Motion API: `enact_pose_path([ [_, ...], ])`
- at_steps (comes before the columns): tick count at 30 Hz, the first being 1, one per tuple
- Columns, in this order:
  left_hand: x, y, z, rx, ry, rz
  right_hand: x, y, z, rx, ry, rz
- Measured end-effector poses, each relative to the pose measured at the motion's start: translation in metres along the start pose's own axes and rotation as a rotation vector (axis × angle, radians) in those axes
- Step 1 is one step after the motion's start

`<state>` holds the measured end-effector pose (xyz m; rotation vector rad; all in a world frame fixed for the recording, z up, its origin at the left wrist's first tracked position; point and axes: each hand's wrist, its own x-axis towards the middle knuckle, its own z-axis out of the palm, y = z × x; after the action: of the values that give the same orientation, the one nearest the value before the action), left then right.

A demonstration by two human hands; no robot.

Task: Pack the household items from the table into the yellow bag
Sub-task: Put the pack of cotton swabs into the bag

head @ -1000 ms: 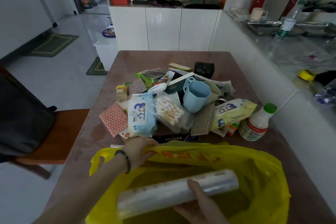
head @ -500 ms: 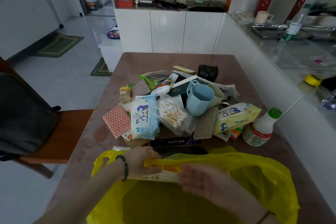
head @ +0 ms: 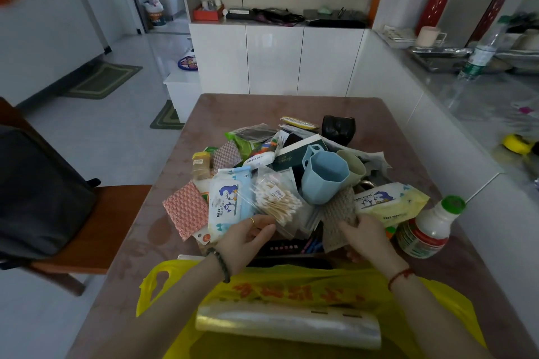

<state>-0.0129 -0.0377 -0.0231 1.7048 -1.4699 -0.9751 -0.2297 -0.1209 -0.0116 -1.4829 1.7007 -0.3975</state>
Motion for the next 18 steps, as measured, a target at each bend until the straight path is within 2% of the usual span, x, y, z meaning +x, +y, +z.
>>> enact_pose_path([
  [2,0.004,0.001,0.002,-0.185,0.022,-0.065,-0.015,0.008,-0.018,0.020,0.136,-0.096],
  [4,0.006,0.003,0.004,-0.358,0.008,-0.103,-0.039,0.019,-0.028,0.200,0.302,-0.184],
  [5,0.006,0.004,0.006,-0.443,-0.009,-0.115,-0.052,0.022,-0.028,0.322,0.321,-0.246],
  [6,0.006,0.006,0.009,-0.518,-0.039,-0.128,-0.063,0.021,-0.024,0.426,0.286,-0.300],
  [8,0.003,0.011,0.018,-0.625,-0.111,-0.138,-0.074,0.015,-0.004,0.475,0.068,-0.347],
  [10,-0.001,0.015,0.028,-0.725,-0.112,-0.147,-0.074,-0.001,0.017,0.341,-0.186,-0.400],
  [12,-0.001,0.014,0.027,-0.821,0.026,-0.204,-0.064,-0.018,0.033,0.248,-0.255,-0.433],
  [13,-0.002,0.011,0.021,-0.862,0.127,-0.232,-0.056,-0.026,0.038,0.256,-0.196,-0.452],
  [15,-0.005,0.001,0.006,-0.915,0.300,-0.254,-0.031,-0.040,0.049,0.215,0.027,-0.491],
  [16,-0.009,-0.004,-0.002,-0.920,0.356,-0.260,-0.017,-0.047,0.056,0.112,0.099,-0.530],
  [18,-0.018,-0.011,-0.015,-0.903,0.430,-0.269,0.008,-0.060,0.072,-0.137,0.118,-0.536],
])
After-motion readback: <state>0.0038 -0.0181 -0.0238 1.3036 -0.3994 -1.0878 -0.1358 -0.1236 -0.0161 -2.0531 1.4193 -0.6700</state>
